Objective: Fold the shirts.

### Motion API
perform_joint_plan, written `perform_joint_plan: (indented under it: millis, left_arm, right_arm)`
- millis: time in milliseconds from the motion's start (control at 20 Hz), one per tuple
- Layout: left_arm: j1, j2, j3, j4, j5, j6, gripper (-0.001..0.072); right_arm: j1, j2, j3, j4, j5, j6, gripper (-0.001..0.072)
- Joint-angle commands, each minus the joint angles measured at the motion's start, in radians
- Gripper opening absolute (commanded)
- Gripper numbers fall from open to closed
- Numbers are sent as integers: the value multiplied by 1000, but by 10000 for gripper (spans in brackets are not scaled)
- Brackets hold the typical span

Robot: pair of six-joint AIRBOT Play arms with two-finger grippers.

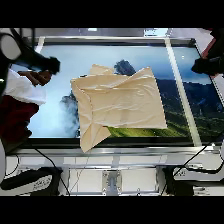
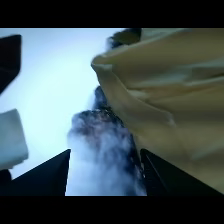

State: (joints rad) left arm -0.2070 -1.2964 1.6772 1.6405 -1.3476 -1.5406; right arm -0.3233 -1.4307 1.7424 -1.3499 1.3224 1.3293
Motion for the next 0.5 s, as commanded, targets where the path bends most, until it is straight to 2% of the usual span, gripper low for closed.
perform_joint_plan:
  millis: [0,100,250,350,450]
  left_arm:
    - [0,-15,-288,-222,112,-5,482]
    - [0,-74,-413,-320,209,-4,484]
    - [-30,-192,-444,-436,292,16,486]
    - [-74,-246,-444,-493,353,73,486]
    - [-137,-269,-444,-448,438,134,485]
  right_arm:
    - [-34,18,-4,-50,156,5,401]
    - [-32,18,-4,-37,152,5,401]
    - [-32,18,-4,-7,141,-20,401]
    - [-32,18,-4,26,140,-50,401]
    - [-32,18,-4,41,137,-57,401]
